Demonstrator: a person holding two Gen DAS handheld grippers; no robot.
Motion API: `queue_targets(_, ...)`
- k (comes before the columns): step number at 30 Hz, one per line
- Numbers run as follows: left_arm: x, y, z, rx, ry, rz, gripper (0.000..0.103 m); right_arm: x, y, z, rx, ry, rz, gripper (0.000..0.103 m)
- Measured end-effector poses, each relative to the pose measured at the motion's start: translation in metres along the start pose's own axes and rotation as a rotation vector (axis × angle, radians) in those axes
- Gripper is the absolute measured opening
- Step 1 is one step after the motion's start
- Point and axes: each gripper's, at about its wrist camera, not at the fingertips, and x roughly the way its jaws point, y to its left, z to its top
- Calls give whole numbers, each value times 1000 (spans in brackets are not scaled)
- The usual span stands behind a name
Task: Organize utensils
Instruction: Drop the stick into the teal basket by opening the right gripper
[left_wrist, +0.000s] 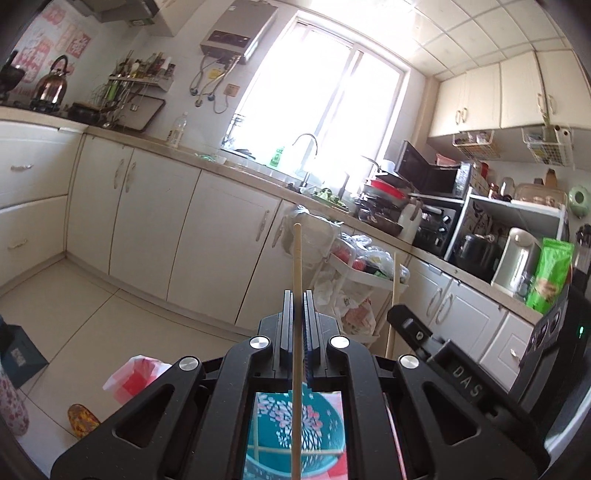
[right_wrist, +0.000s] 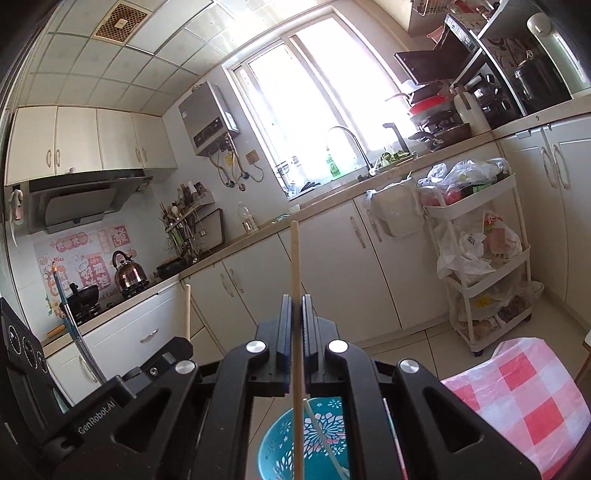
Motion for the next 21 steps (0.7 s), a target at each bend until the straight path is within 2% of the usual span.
queue_targets(8,50,21,-18,-45,-19,65,4,41,-17,-26,8,28,-39,6)
queue_targets(17,72,40,-62,-16,80,119,5,55,-34,-61,4,124,-68,7)
queue_targets(21,67,41,-72,-11,131,135,6,43,-35,-62,5,140,-77,17)
